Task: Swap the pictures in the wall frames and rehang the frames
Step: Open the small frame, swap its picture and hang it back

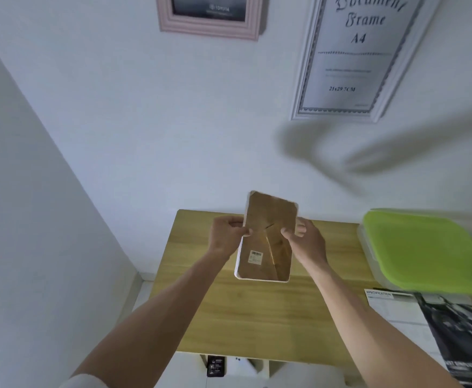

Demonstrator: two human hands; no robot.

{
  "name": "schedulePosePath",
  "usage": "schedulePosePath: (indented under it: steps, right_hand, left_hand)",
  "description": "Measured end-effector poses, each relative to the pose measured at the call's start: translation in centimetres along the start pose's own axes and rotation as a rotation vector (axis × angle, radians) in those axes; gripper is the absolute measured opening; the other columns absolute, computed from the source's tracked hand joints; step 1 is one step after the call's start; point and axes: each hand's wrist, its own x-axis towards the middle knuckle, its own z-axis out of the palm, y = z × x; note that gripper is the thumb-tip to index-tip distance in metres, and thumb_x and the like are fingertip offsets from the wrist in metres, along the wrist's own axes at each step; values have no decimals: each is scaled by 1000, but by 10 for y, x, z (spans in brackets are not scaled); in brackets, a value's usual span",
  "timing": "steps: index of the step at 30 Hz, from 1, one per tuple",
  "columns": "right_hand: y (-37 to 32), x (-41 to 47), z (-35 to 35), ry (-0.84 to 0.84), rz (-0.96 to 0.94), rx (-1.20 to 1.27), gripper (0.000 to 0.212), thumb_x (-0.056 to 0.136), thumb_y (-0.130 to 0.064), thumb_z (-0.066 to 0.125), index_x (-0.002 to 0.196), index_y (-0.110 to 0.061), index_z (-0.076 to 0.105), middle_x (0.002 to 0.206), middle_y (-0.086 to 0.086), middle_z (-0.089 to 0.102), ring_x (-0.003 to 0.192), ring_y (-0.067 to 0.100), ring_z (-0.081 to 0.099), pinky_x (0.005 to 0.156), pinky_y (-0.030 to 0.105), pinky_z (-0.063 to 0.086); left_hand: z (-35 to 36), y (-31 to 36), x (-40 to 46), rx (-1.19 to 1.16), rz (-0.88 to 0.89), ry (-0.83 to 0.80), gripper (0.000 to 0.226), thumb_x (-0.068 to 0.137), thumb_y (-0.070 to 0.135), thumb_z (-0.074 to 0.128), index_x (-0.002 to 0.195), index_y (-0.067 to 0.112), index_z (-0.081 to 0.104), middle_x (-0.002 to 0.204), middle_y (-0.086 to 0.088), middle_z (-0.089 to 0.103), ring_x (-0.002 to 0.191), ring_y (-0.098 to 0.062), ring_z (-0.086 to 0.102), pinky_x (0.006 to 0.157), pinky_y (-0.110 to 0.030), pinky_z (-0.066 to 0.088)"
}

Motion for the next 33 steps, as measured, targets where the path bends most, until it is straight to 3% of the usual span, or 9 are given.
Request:
schedulePosePath:
  steps: [2,5,7,13,18,22,27,29,33]
  right_hand:
    - [-33,-6,-3,-41,-93,-13,47,90,-41,66,132,-21,58,127,-2,63,107,11,61,86,24,44]
    - [-83,-13,-6,-66,-169,-36,22,89,-47,65,100,-28,64,102,-12,68,89,4,61,76,21,45]
    - [-106,-16,-7,-31,-198,-36,28,83,-55,66,91,-28,60,90,-14,67,84,5,63,70,23,47]
    - [-122,-18,-17,126,-139,-12,37,83,-28,70,114,-16,54,101,-5,65,92,18,64,85,38,55]
    - [-120,-12,-46,201,-177,109,13,83,-18,63,95,-16,65,87,-3,71,87,22,69,78,37,56]
    - [-119,-4,-86,136,-225,355,23,79,-19,63,97,-32,70,98,-7,74,99,18,69,88,50,58]
    - [-129,10,-144,126,-343,487,28,86,-14,67,104,-35,73,105,-5,74,104,20,68,85,46,59]
    - [-133,18,-166,125,-377,561,30,90,-10,66,110,-30,72,106,-3,74,101,23,69,74,37,59]
    - [-136,38,-212,138,-452,628,31,93,-11,66,117,-30,71,111,-4,74,104,19,69,78,34,57]
  left_hand:
    - [0,19,-8,59,97,12,22,68,4,76,81,21,77,72,9,74,64,4,68,57,-10,47]
    - [3,37,-17,140,260,19,17,69,7,71,77,21,77,68,5,73,66,-12,69,55,-19,49]
    - [6,43,-23,175,337,34,12,72,9,71,78,18,75,71,4,72,68,-14,67,60,-24,51]
    - [18,54,-38,74,459,-38,22,76,13,80,97,16,72,87,8,71,81,-5,65,73,-14,50]
    - [26,80,-43,52,443,-181,32,73,16,84,102,20,72,91,7,72,83,-1,67,73,-9,48]
    - [20,109,-30,61,603,-50,36,81,19,79,111,34,65,113,6,62,92,2,62,80,-8,46]
    - [17,155,6,291,625,93,65,90,26,70,147,19,39,138,-1,44,123,-15,48,106,-34,42]
    - [21,177,14,246,593,17,57,90,25,70,142,24,47,132,2,56,113,-15,59,100,-34,49]
    - [45,216,15,90,580,-133,38,87,14,72,122,23,64,91,2,73,83,-14,69,73,-31,56]
